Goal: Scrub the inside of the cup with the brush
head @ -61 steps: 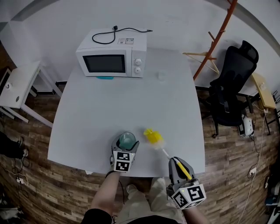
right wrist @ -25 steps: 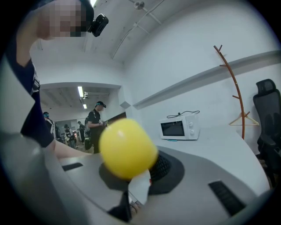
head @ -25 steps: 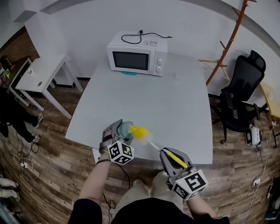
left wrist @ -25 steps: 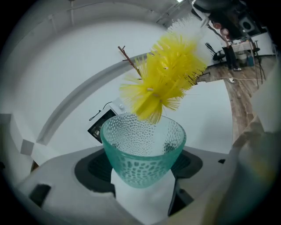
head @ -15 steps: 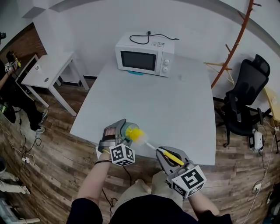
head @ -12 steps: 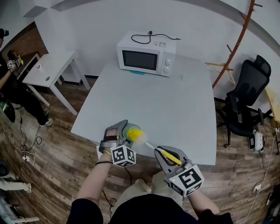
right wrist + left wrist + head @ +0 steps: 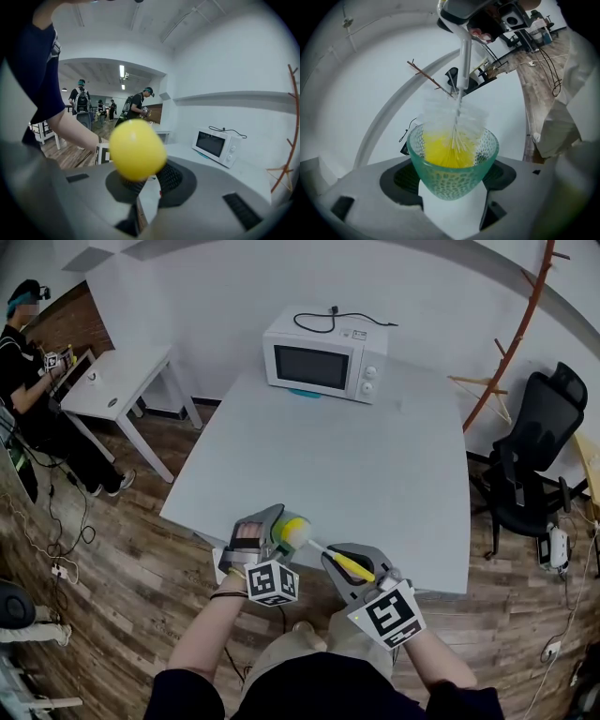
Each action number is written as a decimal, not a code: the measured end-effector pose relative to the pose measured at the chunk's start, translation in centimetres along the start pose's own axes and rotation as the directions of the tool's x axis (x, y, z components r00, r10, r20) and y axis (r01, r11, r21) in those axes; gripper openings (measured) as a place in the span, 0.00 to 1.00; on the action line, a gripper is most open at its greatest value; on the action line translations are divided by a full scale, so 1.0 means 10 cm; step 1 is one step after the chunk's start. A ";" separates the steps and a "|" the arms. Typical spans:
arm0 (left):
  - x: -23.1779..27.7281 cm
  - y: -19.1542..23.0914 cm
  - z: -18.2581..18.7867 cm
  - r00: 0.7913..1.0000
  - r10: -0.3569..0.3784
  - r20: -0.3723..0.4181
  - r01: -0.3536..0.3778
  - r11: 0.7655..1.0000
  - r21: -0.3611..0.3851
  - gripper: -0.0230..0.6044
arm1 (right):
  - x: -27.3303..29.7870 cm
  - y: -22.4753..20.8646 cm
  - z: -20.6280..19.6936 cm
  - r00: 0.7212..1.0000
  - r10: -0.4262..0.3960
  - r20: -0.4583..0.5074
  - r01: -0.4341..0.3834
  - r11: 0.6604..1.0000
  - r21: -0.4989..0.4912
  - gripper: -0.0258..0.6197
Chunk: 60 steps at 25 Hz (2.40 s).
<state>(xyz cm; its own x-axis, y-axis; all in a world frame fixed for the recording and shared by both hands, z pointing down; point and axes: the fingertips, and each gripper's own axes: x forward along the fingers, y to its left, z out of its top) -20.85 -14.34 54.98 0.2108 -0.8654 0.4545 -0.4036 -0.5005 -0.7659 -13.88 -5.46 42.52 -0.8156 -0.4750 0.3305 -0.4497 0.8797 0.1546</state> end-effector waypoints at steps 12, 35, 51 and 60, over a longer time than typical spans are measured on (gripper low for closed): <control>-0.13 0.02 -0.13 0.999 0.022 -0.025 -0.022 0.999 -0.023 0.65 | 0.09 0.08 0.02 0.997 0.070 -0.033 -0.073 0.994 -0.087 0.12; -0.07 0.03 -0.19 0.999 0.023 -0.042 -0.024 1.000 -0.005 0.65 | 0.17 0.12 0.19 0.998 0.067 -0.003 -0.067 0.997 -0.025 0.12; -0.09 0.11 -0.21 0.999 0.043 -0.031 -0.044 0.998 -0.038 0.65 | 0.21 0.02 0.10 0.996 0.066 -0.060 -0.068 0.997 -0.029 0.12; -0.02 0.16 -0.19 0.998 0.049 -0.046 -0.051 0.998 -0.044 0.65 | 0.16 0.09 0.05 0.996 0.068 -0.060 -0.068 0.998 0.011 0.12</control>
<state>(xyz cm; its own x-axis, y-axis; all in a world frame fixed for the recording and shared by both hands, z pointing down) -23.25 -14.92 54.47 0.1498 -0.8870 0.4369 -0.4526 -0.4544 -0.7673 -15.78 -5.42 42.77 -0.8209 -0.4116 0.3959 -0.3974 0.9095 0.1216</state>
